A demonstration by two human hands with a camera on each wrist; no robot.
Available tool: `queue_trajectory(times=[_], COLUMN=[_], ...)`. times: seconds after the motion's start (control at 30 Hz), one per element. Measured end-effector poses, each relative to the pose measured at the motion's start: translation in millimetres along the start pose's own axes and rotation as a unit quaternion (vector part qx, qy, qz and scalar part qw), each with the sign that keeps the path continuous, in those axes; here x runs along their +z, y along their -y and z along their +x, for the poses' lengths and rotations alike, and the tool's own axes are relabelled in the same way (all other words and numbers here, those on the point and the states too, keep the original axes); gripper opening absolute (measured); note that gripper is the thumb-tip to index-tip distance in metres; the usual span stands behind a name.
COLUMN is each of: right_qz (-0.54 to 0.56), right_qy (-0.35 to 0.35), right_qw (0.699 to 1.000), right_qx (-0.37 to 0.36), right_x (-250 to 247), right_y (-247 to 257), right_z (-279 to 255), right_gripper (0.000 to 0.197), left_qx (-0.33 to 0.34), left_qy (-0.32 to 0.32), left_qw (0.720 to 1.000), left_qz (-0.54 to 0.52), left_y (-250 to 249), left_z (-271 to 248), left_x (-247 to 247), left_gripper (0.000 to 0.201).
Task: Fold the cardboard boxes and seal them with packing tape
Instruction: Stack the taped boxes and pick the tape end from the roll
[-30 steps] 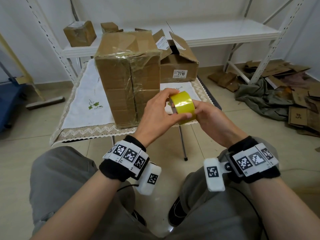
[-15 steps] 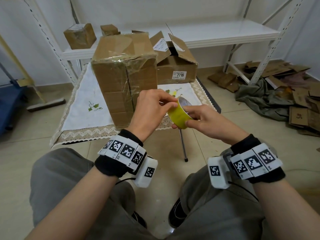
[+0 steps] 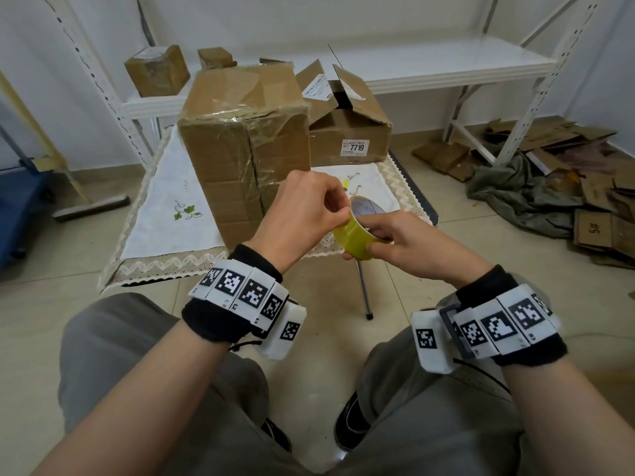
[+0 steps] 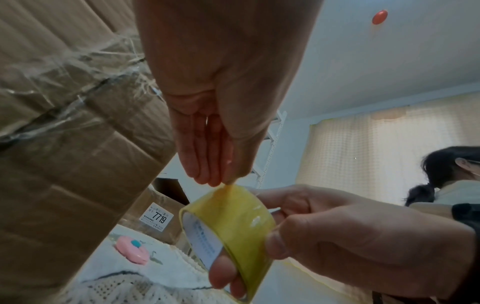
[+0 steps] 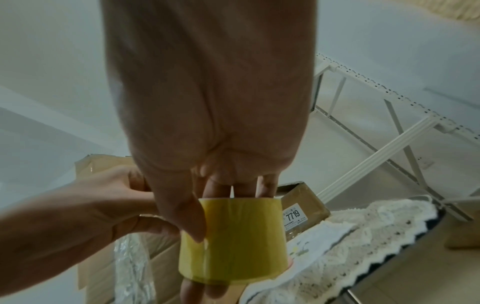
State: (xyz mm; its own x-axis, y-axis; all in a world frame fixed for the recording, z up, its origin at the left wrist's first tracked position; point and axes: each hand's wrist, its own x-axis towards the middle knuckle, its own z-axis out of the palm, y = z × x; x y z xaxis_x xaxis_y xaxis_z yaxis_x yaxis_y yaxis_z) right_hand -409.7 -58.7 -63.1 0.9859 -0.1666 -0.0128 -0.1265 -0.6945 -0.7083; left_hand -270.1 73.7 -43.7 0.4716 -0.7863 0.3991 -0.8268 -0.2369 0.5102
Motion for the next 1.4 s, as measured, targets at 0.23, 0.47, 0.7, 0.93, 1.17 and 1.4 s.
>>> queue_trajectory(times=[0.23, 0.47, 0.7, 0.93, 1.17, 1.4], right_qz=[0.008, 0.036, 0.069, 0.055, 0.062, 0.049], right_qy=[0.009, 0.002, -0.017, -0.005, 0.009, 0.008], right_qw=[1.000, 0.999, 0.997, 0.998, 0.998, 0.999], right_qx=[-0.004, -0.010, -0.007, -0.021, -0.020, -0.016], right_x=[0.3, -1.3, -2.1, 1.3, -2.4, 0.4], right_y=[4.4, 2.6, 0.6, -0.1, 1.8, -0.3], right_z=[-1.3, -2.7, -1.5, -5.5, -7.5, -6.3], right_gripper=[0.046, 0.044, 0.038, 0.039, 0.043, 0.045], left_qx=[0.031, 0.047, -0.015, -0.073, -0.056, -0.048], left_qy=[0.023, 0.011, -0.060, -0.078, -0.048, -0.046], left_qw=[0.999, 0.999, 0.989, 0.979, 0.989, 0.988], left_qz=[0.032, -0.008, -0.132, -0.172, -0.131, -0.138], left_y=[0.3, 0.3, 0.7, 4.1, 3.2, 6.1], left_z=[2.8, -4.6, -11.9, -12.7, -8.9, -10.2], left_x=[0.6, 5.9, 13.6, 9.4, 2.3, 4.6], left_gripper=[0.012, 0.007, 0.014, 0.008, 0.004, 0.005])
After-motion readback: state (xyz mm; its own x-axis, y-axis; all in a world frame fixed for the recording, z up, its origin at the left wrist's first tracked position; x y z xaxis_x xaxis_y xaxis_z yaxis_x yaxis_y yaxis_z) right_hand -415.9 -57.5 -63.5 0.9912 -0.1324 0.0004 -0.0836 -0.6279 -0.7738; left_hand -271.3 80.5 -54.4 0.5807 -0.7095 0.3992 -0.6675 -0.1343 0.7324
